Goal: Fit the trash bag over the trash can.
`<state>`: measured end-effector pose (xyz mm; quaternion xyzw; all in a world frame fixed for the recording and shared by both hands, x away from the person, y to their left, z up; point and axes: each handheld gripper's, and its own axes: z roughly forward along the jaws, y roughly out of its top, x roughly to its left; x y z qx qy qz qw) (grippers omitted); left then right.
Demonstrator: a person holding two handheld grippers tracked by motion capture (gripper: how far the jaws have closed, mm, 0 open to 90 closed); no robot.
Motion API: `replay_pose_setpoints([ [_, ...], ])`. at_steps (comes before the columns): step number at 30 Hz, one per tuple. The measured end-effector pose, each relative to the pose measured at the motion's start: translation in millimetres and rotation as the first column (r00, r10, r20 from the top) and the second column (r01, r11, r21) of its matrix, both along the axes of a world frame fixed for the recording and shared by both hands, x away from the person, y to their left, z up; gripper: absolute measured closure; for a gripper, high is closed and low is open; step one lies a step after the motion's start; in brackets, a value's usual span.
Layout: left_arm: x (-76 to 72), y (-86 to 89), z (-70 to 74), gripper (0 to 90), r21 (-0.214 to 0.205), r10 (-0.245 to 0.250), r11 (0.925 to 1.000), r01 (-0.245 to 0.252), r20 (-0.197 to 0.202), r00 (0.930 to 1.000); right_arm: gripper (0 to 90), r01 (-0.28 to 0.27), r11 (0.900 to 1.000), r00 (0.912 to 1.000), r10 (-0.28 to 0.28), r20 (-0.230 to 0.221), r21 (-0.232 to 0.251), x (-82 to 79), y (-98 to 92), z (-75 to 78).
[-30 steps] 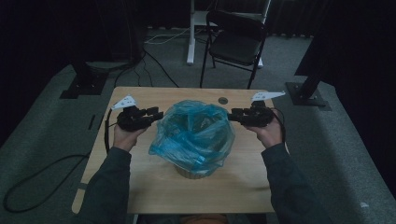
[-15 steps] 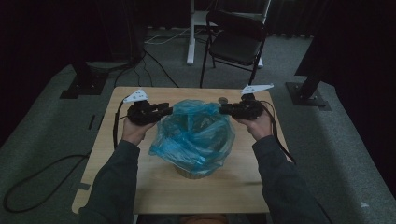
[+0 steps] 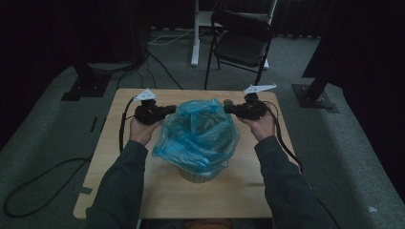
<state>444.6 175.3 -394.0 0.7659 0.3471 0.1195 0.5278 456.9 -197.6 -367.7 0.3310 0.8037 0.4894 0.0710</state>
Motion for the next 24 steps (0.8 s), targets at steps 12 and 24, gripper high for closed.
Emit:
replay_pose_setpoints([
  [12,7.0,-4.6,-17.2,89.7,0.024,0.025,0.9994,-0.023,-0.062,0.9978,90.0,0.001,0.994,0.9994,-0.004,-0.034,-0.11,3.0,6.8,-13.1],
  [24,6.5,-2.5,-32.0,89.6,0.046,0.038,0.9984,-0.034,-0.103,0.994,90.0,0.041,0.9835,0.9931,-0.059,-0.101,-0.177,6.4,-1.6,-31.0],
])
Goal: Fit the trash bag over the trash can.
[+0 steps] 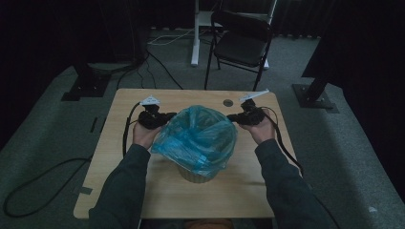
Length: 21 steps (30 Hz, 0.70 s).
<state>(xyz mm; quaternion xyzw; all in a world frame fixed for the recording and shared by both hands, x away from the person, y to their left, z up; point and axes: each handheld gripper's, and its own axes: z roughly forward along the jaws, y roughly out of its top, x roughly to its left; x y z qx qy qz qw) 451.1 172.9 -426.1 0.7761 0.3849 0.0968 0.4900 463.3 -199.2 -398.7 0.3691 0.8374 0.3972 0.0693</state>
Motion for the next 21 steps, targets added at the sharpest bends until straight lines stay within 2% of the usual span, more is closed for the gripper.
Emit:
replay_pose_setpoints([
  [5,-4.8,-2.4,-2.5,88.8,0.015,-0.018,0.9997,0.018,-0.007,0.9998,90.0,-0.011,0.9999,0.9999,0.011,-0.008,-0.012,-4.0,-3.4,-3.1],
  [6,-6.7,0.1,-2.4,84.8,0.016,-0.01,0.9998,0.01,-0.009,0.9999,90.0,-0.019,0.9986,0.9998,0.019,-0.007,-0.049,-7.5,-3.3,-4.1],
  [7,-6.7,0.1,-2.4,82.0,0.016,-0.01,0.9998,0.01,-0.009,0.9999,90.0,-0.019,0.9986,0.9998,0.019,-0.007,-0.049,-7.5,-3.3,-4.1],
  [8,-8.4,7.2,-1.0,79.3,-0.013,0.009,0.9999,-0.01,-0.009,0.9999,85.1,-0.016,0.9989,0.9999,0.016,0.002,-0.045,-10.3,-6.0,-2.7],
  [9,-8.4,7.2,-1.0,77.6,-0.013,0.009,0.9999,-0.01,-0.009,0.9999,85.1,-0.016,0.9989,0.9999,0.016,0.002,-0.045,-10.3,-6.0,-2.7],
  [10,-11.6,16.2,0.9,74.7,-0.046,0.025,0.9986,-0.025,-0.001,0.9997,76.9,0.01,0.9994,0.9997,-0.009,0.021,-0.034,-13.5,-10.6,1.0],
  [13,-15.9,23.3,3.0,71.6,-0.065,0.041,0.9971,-0.04,0.009,0.9991,73.9,0.023,0.9997,0.9992,-0.022,0.034,-0.01,-16.6,-16.3,5.2],
  [14,-20.4,29.6,5.7,71.1,-0.092,0.05,0.9946,-0.048,0.017,0.9986,72.6,0.033,0.9994,0.9985,-0.033,0.043,0.006,-20.9,-20.7,9.0],
  [17,-25.6,35.1,9.5,70.1,-0.104,0.058,0.9931,-0.055,0.026,0.998,71.1,0.037,0.9992,0.9976,-0.038,0.058,0.011,-26.5,-24.8,12.7],
  [18,-31.7,38.9,13.6,69.5,-0.11,0.061,0.9924,-0.056,0.04,0.9974,69.6,0.041,0.9988,0.9971,-0.043,0.063,0.027,-31.1,-28.0,15.2],
  [19,-31.7,38.9,13.6,69.1,-0.11,0.061,0.9924,-0.056,0.04,0.9974,69.6,0.041,0.9988,0.9971,-0.043,0.063,0.027,-31.1,-28.0,15.2],
  [20,-38.5,41.0,18.1,68.7,-0.113,0.057,0.9923,-0.051,0.05,0.9971,68.8,0.047,0.9975,0.9961,-0.051,0.072,0.053,-36.8,-32.3,18.0],
  [21,-38.5,41.0,18.1,68.3,-0.113,0.057,0.9923,-0.051,0.05,0.9971,68.8,0.047,0.9975,0.9961,-0.051,0.072,0.053,-36.8,-32.3,18.0],
])
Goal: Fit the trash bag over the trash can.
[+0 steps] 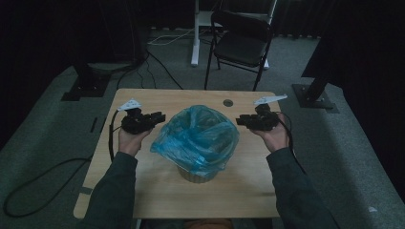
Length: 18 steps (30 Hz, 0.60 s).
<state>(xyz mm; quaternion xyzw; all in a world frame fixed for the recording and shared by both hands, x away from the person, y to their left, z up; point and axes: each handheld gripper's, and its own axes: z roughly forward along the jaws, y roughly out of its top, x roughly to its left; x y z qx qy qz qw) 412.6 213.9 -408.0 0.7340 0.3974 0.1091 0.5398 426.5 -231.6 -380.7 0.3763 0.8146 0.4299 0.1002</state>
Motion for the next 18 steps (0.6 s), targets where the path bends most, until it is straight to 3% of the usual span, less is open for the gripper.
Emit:
replay_pose_setpoints([
  [2,-4.7,1.1,3.0,67.5,0.002,-0.007,1.0,0.007,0.008,0.9999,68.1,-0.001,1.0,1.0,0.001,0.001,0.007,-2.0,-1.1,0.9],
  [5,-19.9,4.3,16.4,66.7,-0.058,-0.05,0.997,0.051,0.031,0.9983,66.1,-0.036,0.999,0.9992,0.036,0.018,0.027,-16.7,-4.2,6.5],
  [8,-24.6,3.1,21.4,64.3,-0.068,-0.065,0.9954,0.068,0.036,0.9972,65.7,-0.047,0.9985,0.9986,0.047,0.023,0.029,-21.9,-3.3,8.6],
  [12,-37.2,-3.1,26.0,61.7,-0.02,-0.096,0.9951,0.097,0.044,0.9945,64.8,-0.078,0.9968,0.9963,0.077,0.037,0.019,-32.0,1.0,13.2],
  [18,-54.7,-9.1,21.4,56.2,0.044,-0.133,0.9903,0.132,0.028,0.9907,63.9,-0.115,0.9932,0.9921,0.114,0.052,0.019,-41.2,7.8,19.5],
])
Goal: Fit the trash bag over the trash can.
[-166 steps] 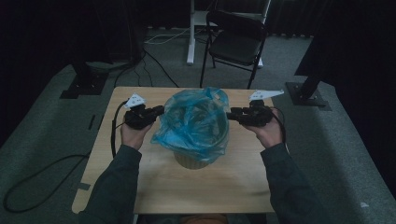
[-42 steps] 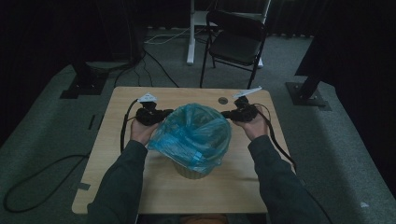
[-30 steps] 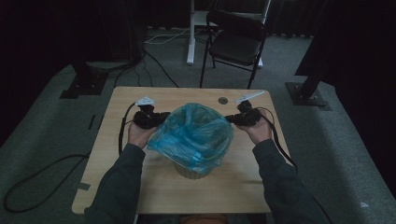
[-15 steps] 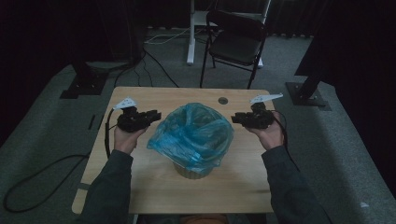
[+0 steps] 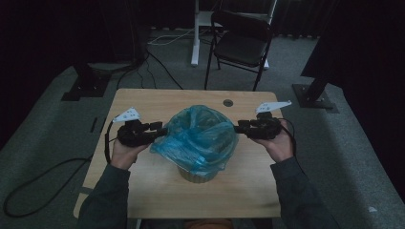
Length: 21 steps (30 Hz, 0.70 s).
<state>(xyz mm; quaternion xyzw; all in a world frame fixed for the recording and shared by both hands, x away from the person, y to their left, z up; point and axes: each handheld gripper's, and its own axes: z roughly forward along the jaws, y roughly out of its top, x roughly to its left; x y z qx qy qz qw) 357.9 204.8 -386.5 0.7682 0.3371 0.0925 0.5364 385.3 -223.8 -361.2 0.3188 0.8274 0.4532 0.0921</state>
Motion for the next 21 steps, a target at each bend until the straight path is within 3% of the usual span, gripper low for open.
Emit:
replay_pose_setpoints([
  [3,-13.6,1.7,-1.5,54.8,-0.014,-0.024,0.9996,0.024,0.009,0.9997,63.7,-0.019,0.9998,0.9998,0.019,0.002,-0.006,-3.6,3.6,1.5],
  [6,-20.5,3.8,-0.9,53.7,-0.001,-0.021,0.9998,0.022,0.019,0.9996,63.7,-0.025,0.9997,0.9997,0.025,0.0,-0.009,-4.9,4.7,1.6],
  [9,-29.2,6.9,-6.1,53.3,0.017,-0.034,0.9993,0.034,-0.006,0.9994,63.7,-0.035,0.9994,0.9994,0.035,-0.007,-0.008,-6.2,6.1,1.5],
  [14,-33.5,8.6,-14.1,53.2,0.011,-0.049,0.9987,0.05,-0.033,0.9982,63.8,-0.042,0.9991,0.999,0.042,-0.012,-0.009,-6.4,7.7,0.6],
  [17,-38.5,5.8,-23.4,51.9,0.006,-0.09,0.9959,0.091,-0.065,0.9938,63.7,-0.05,0.9987,0.9986,0.05,-0.018,-0.009,-6.3,9.1,-0.7],
  [21,-42.0,2.1,-26.3,49.3,0.005,-0.112,0.9936,0.113,-0.072,0.991,63.7,-0.058,0.9983,0.9982,0.057,-0.02,-0.009,-6.3,9.6,-1.3],
])
